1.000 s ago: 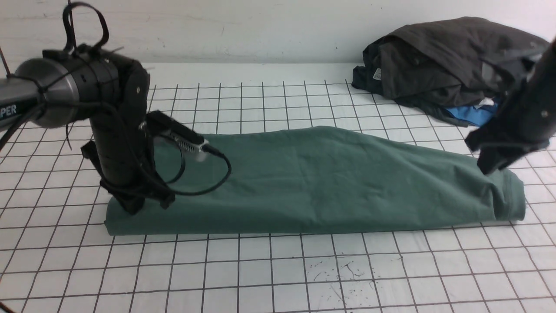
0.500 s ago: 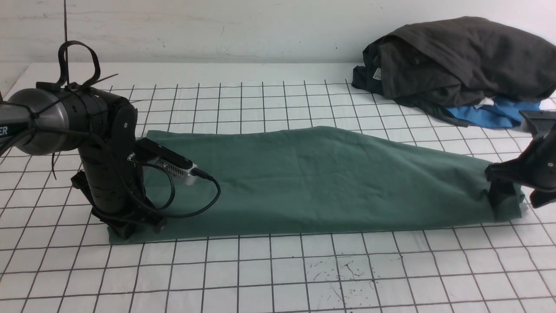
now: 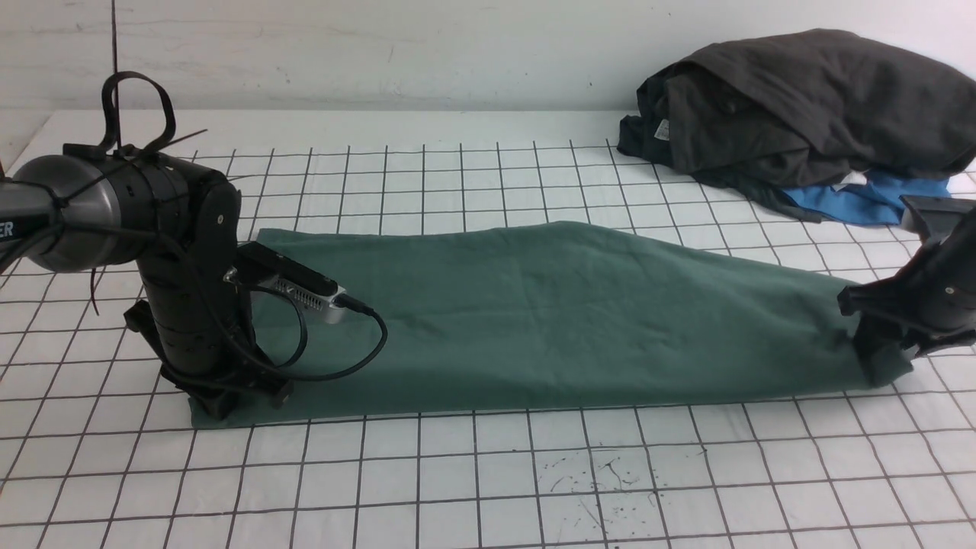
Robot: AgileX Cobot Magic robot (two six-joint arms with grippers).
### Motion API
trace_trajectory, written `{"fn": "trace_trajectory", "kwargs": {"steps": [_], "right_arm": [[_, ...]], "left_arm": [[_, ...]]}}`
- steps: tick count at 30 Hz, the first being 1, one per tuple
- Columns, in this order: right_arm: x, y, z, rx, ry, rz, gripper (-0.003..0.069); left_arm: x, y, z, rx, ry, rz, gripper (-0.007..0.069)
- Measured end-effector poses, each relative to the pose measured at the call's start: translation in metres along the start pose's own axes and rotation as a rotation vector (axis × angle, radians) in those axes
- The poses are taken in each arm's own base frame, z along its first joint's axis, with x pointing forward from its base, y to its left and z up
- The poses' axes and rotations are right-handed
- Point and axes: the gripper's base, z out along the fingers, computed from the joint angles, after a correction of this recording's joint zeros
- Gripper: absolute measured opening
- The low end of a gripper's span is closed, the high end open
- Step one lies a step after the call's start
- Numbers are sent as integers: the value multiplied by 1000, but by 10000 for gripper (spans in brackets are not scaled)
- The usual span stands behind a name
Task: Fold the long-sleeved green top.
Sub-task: Use the right arm to clamp the right edge of the fabric, then use the right arm to drag the right edge of the fabric to the left and folds it over the left edge
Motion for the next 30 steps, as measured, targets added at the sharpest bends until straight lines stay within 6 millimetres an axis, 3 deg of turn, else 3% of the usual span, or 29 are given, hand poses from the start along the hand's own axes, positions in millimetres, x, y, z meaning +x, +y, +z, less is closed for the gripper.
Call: {"fn": "trace_trajectory", "kwargs": {"steps": [4,6,8,13,15,18,21,24,25,28,29,30], "right_arm": [[0,0,-5,13,-7,-43,71],[0,-2,-18,50,-19,-82,27],[0,-5,-30,89,-38,-106,22],[-2,-10,-98,216,-180,-125,22],[-4,-5,-128,229,-246,-133,22],[-7,10,-159,221,-311,-181,22],[-16,68,-201,120,-419,-320,22],[-19,123,-218,8,-483,-431,22],[-18,154,-225,-54,-513,-488,22],[-19,216,-223,-172,-530,-590,22],[-18,219,-225,-180,-536,-596,22],[-18,237,-218,-209,-525,-617,22]], "left_arm": [[3,1,-8,-5,-11,-24,26],[7,2,-22,-15,-41,-35,26],[10,3,-38,-26,-82,-43,26],[29,4,-98,-60,-229,-63,26],[43,3,-125,-75,-291,-72,26],[56,3,-147,-88,-347,-80,26],[80,0,-182,-110,-450,-98,26],[98,-2,-200,-121,-494,-105,26],[104,-3,-205,-123,-505,-108,26],[123,-6,-220,-130,-532,-115,26],[124,-6,-221,-131,-536,-116,26],[129,-7,-224,-132,-537,-118,26]]}}
